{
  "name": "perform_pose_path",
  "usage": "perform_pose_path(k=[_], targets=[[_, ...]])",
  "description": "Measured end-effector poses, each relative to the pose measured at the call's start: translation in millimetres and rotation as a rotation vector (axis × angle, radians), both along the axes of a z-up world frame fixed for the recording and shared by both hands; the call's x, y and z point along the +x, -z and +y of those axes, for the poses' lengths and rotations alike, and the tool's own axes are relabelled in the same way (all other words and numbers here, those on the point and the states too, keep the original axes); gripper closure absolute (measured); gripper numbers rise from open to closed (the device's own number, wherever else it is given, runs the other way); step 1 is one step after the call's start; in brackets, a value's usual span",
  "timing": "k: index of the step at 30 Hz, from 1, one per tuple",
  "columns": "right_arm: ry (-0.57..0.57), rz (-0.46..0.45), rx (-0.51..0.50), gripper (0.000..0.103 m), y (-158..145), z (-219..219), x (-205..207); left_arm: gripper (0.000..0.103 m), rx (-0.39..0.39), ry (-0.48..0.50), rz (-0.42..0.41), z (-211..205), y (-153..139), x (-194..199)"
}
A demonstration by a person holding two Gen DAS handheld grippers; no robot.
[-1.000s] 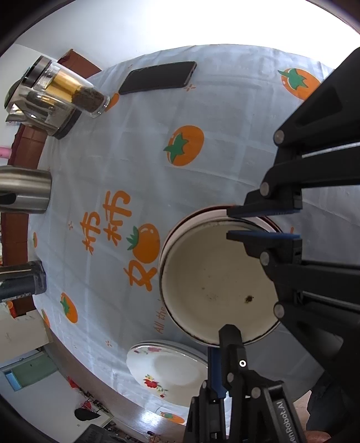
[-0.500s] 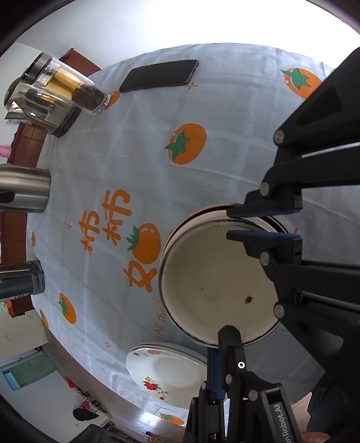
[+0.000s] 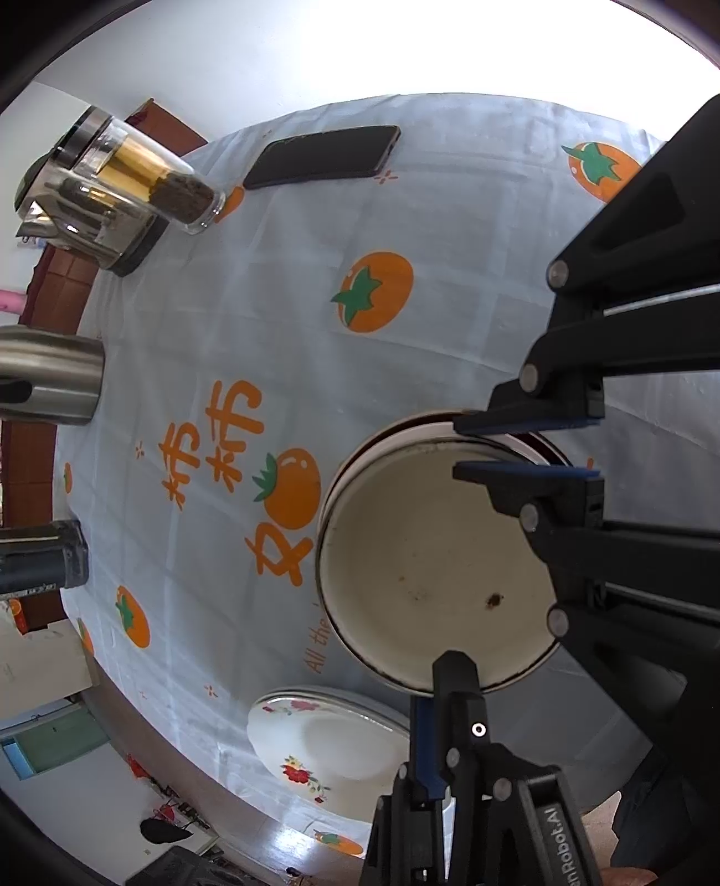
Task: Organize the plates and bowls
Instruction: 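Lower the white enamel bowl into the pink bowl with both grippers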
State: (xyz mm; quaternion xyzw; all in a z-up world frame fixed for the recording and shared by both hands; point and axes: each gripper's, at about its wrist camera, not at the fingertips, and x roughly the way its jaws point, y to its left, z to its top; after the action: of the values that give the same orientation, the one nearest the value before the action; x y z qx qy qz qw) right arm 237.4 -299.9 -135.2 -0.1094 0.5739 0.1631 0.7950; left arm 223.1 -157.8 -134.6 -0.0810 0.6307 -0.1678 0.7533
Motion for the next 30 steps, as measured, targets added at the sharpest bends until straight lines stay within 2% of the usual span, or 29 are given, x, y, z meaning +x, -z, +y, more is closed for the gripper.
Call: perform_pose_path(k=[30], targets=[[-0.009, -0.005, -0.013, 0.094, 0.5, 1.6, 0.8, 0.088, 0.012, -0.007, -0.023, 4.3, -0.9, 0.1]])
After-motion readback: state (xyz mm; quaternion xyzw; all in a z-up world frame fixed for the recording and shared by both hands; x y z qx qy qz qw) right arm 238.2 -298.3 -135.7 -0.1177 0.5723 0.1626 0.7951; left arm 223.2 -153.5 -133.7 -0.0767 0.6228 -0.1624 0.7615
